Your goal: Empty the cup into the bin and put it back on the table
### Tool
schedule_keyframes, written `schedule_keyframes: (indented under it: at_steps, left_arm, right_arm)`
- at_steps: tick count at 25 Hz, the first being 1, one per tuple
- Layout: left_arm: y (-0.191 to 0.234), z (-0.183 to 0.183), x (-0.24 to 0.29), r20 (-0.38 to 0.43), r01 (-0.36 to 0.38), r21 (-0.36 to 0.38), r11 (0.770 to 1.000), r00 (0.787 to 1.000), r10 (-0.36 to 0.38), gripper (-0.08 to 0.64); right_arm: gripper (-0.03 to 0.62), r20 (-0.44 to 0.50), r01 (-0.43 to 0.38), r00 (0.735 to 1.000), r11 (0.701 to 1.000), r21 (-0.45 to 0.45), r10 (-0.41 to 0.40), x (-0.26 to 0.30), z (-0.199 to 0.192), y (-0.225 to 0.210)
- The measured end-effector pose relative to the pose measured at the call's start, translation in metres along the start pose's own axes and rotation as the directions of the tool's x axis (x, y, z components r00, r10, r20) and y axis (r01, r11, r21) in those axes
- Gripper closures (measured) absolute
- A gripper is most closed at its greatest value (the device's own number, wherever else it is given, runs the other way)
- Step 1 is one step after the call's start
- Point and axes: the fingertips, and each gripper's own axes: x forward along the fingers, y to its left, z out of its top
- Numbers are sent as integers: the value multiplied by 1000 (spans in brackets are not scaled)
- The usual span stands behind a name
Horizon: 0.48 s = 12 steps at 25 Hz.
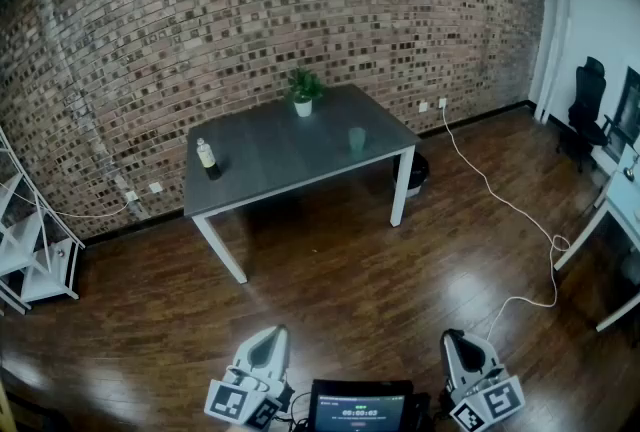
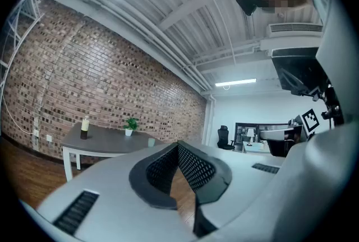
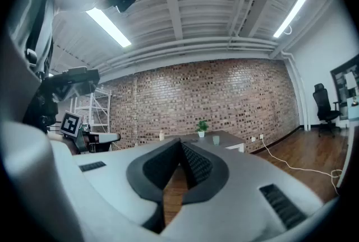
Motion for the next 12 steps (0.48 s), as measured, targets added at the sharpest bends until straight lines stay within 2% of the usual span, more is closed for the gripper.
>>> schedule_keyframes:
  at_steps: [4,7,12]
  left_arm:
    - [19,-13,5,-26,5,29,1000,1000,-4,569]
    - [22,-22,15,-50,7,16,1000,999,-7,569]
    - [27,-21,43,-7,-14,12,1000,1000,14,569]
  right_arm:
    - [589,23,28,999,1000,-1,-28,8,11,-6]
    - [589,25,30,999,1000,5,-30,16,12,-11]
    - [589,9,-22,1000,1000,-8,22,39,11,-26]
